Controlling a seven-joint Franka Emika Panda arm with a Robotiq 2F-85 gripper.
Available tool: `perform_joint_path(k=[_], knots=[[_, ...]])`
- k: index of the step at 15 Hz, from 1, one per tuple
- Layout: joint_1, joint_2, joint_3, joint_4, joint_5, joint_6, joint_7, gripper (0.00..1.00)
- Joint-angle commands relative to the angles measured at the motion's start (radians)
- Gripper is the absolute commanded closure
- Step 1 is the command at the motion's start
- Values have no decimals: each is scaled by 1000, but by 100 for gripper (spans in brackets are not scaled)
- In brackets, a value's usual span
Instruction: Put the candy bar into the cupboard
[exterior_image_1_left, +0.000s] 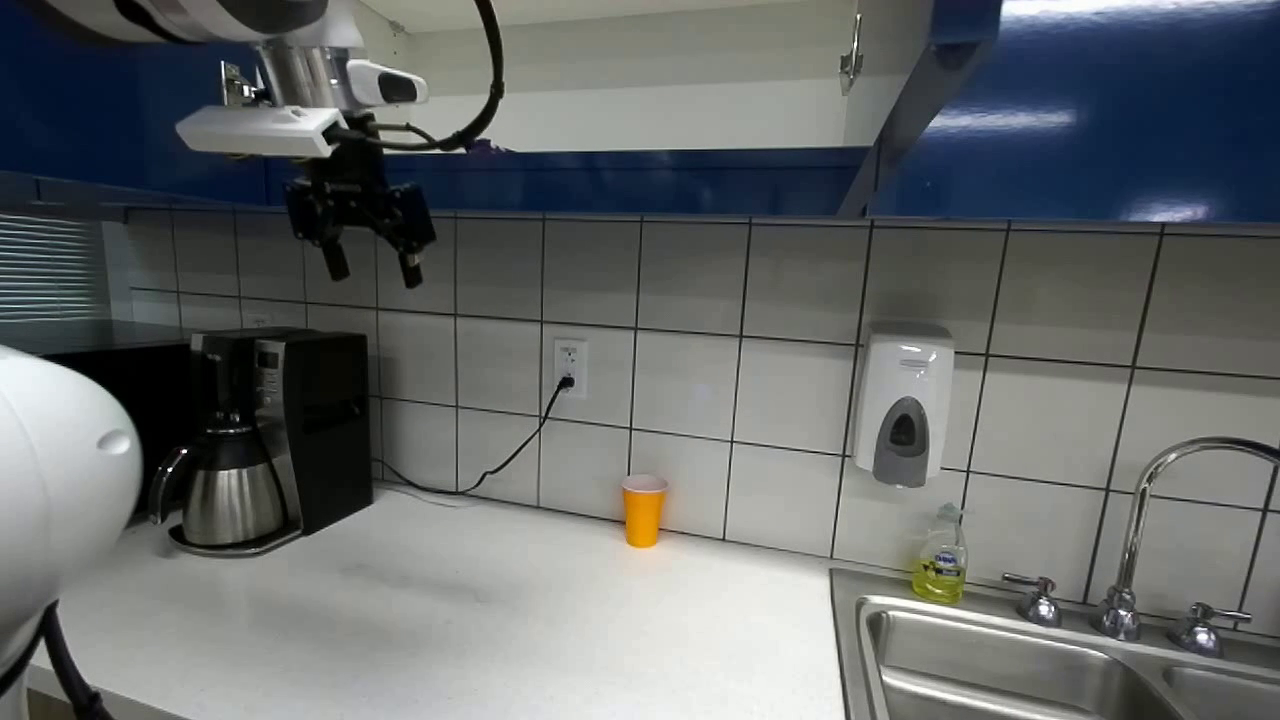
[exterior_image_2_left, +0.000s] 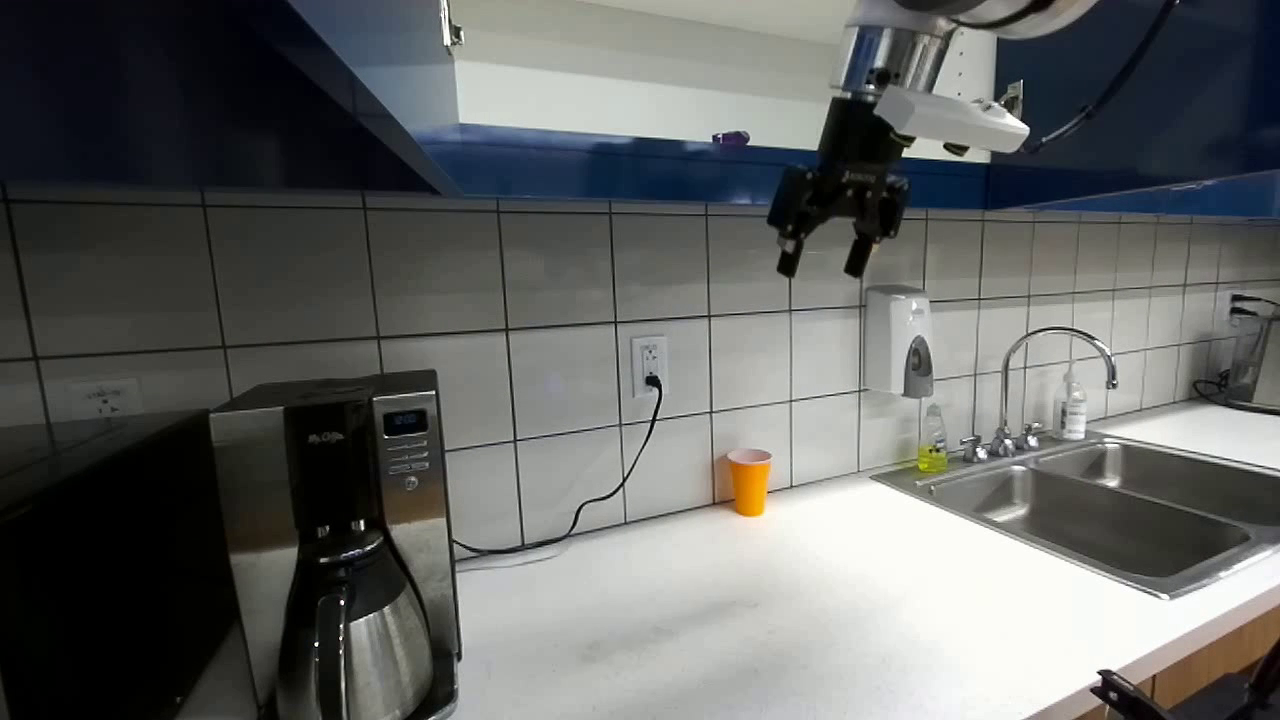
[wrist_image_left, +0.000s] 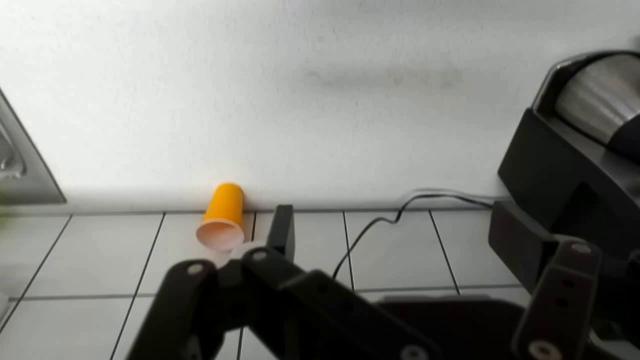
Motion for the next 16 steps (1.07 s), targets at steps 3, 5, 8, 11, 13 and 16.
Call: perform_joint_path(k=[3,5,8,11,13,16], knots=[[-16,83,-13,-34,44,-176,-29,0],[-27,119,-5,-47,29,-200,-25,0],[-28,168,-6,-69,26,-210,-35,0],[-28,169,4,-84,29,-185,-17,0],[-28,186,4,-86,29,-184,-18,0],[-28,188,4,-86,29,-184,-18,0]])
